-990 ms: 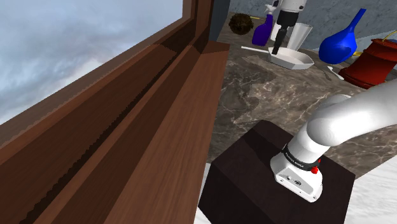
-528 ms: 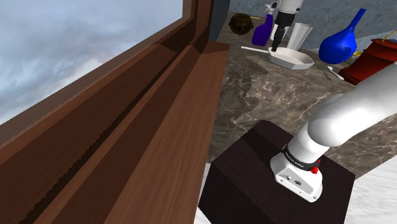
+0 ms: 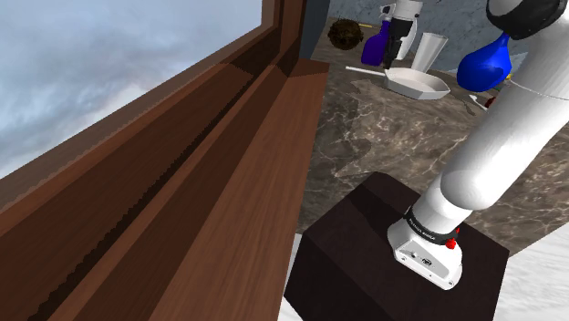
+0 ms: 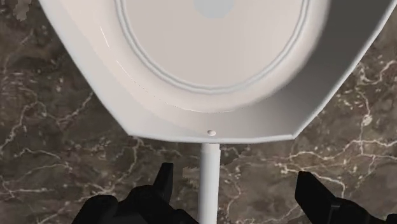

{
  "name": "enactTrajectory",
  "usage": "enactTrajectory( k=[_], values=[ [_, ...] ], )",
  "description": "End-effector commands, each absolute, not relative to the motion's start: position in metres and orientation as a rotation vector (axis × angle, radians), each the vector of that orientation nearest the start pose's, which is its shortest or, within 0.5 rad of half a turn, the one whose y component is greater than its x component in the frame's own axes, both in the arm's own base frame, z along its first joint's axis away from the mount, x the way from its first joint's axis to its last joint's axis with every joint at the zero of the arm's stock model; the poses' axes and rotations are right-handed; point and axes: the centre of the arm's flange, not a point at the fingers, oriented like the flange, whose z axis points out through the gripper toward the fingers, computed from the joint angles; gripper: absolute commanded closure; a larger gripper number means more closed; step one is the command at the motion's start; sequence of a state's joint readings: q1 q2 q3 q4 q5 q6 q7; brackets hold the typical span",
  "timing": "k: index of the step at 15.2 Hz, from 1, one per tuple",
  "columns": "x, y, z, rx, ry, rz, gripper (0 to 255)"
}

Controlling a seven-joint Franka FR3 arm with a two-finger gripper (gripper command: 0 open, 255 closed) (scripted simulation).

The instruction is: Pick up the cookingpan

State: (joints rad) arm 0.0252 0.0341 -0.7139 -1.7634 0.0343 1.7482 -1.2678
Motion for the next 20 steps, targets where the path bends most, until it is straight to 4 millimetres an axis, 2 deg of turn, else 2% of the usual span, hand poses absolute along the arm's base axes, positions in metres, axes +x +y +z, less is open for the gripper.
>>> enactTrajectory(
  k=[1, 8, 10, 11, 20],
  values=[
    [0.452, -0.365, 0.532, -2.961, -0.912, 0.013, 0],
    [0.452, -0.365, 0.492, -2.961, -0.912, 0.013, 0],
    [0.452, -0.365, 0.492, -2.961, -0.912, 0.013, 0],
    [0.452, -0.365, 0.492, -2.961, -0.912, 0.013, 255],
    [0.452, -0.365, 0.492, -2.961, -0.912, 0.013, 255]
  ],
)
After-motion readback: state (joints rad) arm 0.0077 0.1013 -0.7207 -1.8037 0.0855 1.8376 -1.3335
